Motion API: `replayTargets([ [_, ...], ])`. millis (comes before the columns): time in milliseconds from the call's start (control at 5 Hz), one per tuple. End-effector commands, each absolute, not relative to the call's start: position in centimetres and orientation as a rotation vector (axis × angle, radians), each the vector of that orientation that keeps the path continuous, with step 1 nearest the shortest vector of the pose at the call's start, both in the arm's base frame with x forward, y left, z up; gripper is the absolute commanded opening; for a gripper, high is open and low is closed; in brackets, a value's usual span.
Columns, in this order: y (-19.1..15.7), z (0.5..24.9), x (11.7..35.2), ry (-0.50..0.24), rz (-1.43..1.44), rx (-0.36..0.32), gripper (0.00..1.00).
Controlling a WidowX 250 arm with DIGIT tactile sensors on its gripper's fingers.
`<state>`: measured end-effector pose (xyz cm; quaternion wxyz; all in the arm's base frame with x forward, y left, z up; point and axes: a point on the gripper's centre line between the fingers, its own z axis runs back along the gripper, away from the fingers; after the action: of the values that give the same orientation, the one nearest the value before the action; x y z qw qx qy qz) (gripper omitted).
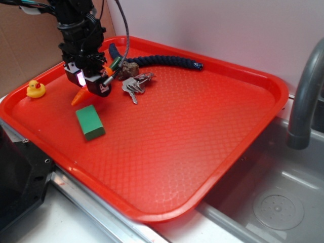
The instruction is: Grab the carrot.
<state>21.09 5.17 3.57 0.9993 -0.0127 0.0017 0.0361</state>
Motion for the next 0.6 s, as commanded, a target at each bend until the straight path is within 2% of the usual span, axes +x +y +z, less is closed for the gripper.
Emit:
replayTargets([
  [0,6.9,2.8,22.6,-0.001,0.107,-0.055,1.00],
  [200,6.8,1.3,23.6,0.037,0.104,-0.026,1.00],
  [400,6.8,1.5,23.6,0.010,0.094,-0.007,0.00],
])
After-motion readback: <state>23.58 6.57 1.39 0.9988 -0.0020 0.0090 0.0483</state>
